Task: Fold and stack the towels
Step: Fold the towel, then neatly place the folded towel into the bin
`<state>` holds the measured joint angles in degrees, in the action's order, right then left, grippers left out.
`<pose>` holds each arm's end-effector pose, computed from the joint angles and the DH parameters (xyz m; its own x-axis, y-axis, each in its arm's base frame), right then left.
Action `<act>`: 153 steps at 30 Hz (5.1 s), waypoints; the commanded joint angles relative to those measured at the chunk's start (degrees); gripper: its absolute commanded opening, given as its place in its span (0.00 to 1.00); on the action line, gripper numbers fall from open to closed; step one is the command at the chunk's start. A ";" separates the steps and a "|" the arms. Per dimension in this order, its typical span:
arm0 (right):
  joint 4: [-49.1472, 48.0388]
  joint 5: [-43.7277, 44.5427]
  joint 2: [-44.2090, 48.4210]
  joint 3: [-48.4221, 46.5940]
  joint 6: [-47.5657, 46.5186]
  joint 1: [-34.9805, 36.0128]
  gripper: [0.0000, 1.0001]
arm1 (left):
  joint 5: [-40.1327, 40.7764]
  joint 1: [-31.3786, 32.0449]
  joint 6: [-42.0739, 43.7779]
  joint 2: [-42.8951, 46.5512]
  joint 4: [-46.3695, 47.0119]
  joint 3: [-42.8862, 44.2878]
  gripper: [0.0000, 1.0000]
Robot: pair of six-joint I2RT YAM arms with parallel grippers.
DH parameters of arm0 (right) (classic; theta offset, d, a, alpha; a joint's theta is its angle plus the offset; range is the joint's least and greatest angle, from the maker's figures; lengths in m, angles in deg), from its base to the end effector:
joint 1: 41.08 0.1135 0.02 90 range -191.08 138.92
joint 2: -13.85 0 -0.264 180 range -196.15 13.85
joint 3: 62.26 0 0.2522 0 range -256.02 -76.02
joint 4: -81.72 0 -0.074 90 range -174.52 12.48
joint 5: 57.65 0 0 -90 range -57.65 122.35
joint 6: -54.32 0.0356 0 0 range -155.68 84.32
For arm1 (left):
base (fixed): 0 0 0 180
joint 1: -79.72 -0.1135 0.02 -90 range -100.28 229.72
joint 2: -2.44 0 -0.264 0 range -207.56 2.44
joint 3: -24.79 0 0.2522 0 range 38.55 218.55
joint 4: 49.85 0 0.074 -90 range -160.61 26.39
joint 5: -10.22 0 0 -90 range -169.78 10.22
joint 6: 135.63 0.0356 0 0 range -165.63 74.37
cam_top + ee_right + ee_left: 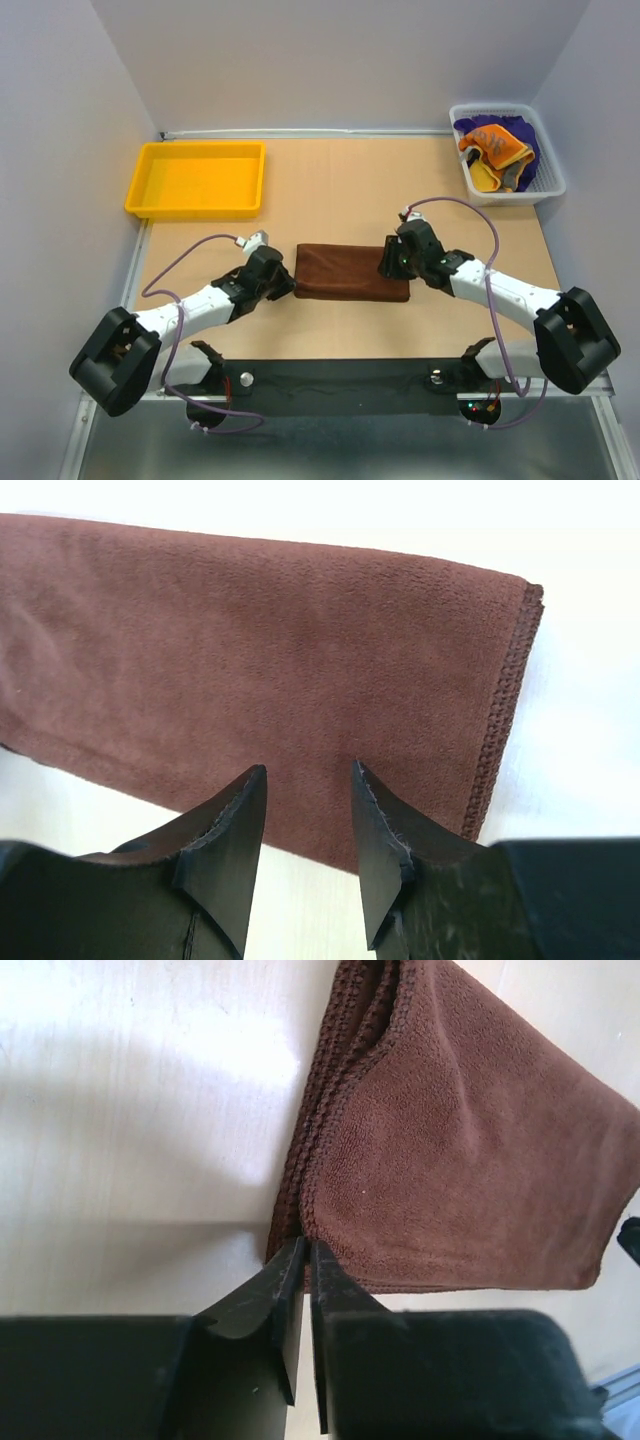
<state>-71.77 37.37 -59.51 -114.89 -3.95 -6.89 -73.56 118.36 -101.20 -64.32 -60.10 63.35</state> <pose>0.2123 0.1405 0.1968 -0.7851 0.1000 -0.6112 -0.1149 0.9462 0.3024 0.1772 -0.1367 0.1689 -0.7320 -0.4646 -0.4984 -0.0871 0.7892 -0.6079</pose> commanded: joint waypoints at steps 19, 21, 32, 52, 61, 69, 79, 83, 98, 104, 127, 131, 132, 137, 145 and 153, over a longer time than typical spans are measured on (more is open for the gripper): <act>-4.75 -1.49 3.40 5.30 -0.34 -7.04 0.44 | -0.77 0.04 -0.95 9.54 -3.14 -6.44 0.16; -5.11 -3.16 3.14 3.64 -1.22 -7.04 0.44 | -0.42 0.04 0.19 10.59 -4.46 -4.68 0.23; -12.22 -4.67 -6.35 -2.70 -4.21 -8.18 0.39 | -0.85 -1.89 9.77 6.13 -3.87 11.06 0.42; -16.18 -1.24 -22.09 -2.70 -5.97 -19.43 0.30 | -5.95 -9.98 9.25 -12.27 11.35 5.43 0.30; -6.88 -11.17 -17.87 -12.61 -15.11 -16.19 0.54 | -3.84 -12.08 17.85 -1.27 -2.96 16.58 0.77; 3.31 -7.57 -15.93 -17.98 -19.59 1.89 0.90 | -11.30 -27.11 28.40 0.84 -9.83 18.18 0.86; 9.30 -5.46 -26.91 -28.35 -21.09 19.76 0.83 | -11.23 -33.71 33.86 8.14 -10.81 14.23 0.89; 11.67 -0.55 -31.74 -32.93 -21.09 22.92 0.76 | -10.89 -33.80 33.95 8.05 -11.42 14.40 0.89; 16.51 11.42 -41.86 -41.02 -22.41 27.42 0.66 | -10.79 -33.80 34.13 9.90 -11.16 14.32 0.89; 16.69 13.78 -44.67 -39.44 -21.54 27.68 0.36 | -12.02 -33.80 34.13 9.46 -10.72 14.05 0.89; 1.31 11.77 -29.03 -29.51 -17.58 26.01 0.00 | -28.72 -19.66 7.08 -4.77 17.47 0.60 0.90; -0.80 10.37 -27.54 -27.31 -16.61 25.40 0.00 | -27.93 -16.85 2.76 -9.25 21.97 0.86 0.90; -1.15 10.02 -27.36 -26.87 -16.52 25.48 0.00 | -27.67 -16.49 1.88 -9.87 22.76 1.04 0.90; -2.82 9.22 -27.18 -25.55 -15.82 25.22 0.01 | -25.30 -14.90 -2.17 -13.65 26.20 1.22 0.90; -5.19 8.52 -26.48 -23.62 -14.76 24.96 0.01 | -22.39 -13.06 -6.04 -20.16 29.36 -0.01 0.87; -7.13 9.57 -23.76 -22.13 -13.62 24.43 0.00 | -20.81 -10.86 -8.15 -23.41 31.65 -0.98 0.77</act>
<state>-74.41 46.26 -86.72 -137.75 -18.99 18.05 -97.23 106.31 -108.74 -86.42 -26.62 64.40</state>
